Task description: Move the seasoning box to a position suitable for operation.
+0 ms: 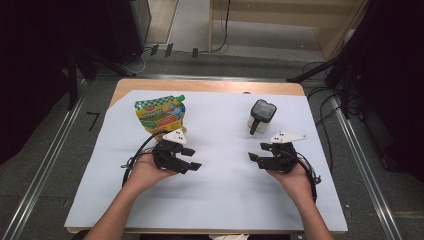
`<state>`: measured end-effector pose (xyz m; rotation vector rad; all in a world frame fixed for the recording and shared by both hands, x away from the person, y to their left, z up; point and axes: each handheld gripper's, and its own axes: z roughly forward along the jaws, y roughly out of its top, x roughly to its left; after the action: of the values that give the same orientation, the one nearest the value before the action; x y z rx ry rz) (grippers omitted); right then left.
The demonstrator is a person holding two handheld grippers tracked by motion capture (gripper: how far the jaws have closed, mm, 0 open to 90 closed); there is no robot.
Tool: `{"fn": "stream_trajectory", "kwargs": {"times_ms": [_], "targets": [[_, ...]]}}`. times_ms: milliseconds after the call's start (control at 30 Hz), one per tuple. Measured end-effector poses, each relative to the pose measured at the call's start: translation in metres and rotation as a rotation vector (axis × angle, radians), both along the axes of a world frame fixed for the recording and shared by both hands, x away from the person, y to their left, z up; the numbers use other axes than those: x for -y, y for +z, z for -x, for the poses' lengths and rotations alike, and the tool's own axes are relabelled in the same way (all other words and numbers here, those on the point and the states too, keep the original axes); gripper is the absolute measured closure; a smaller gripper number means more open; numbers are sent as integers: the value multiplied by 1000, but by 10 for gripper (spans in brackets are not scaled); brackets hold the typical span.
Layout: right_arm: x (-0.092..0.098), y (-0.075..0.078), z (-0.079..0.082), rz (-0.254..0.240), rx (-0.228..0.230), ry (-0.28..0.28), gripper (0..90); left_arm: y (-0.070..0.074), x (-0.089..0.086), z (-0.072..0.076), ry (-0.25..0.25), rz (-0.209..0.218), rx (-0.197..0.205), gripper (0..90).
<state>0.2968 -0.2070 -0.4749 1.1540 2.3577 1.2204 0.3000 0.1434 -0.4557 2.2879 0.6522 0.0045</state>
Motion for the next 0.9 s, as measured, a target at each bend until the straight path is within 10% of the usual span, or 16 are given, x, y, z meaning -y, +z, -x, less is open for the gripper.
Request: {"fn": "stream_trajectory", "kwargs": {"times_ms": [900], "targets": [[1,-1,-2,1,1,-9,414,0,0,0,-1,-3,3,411]]}}
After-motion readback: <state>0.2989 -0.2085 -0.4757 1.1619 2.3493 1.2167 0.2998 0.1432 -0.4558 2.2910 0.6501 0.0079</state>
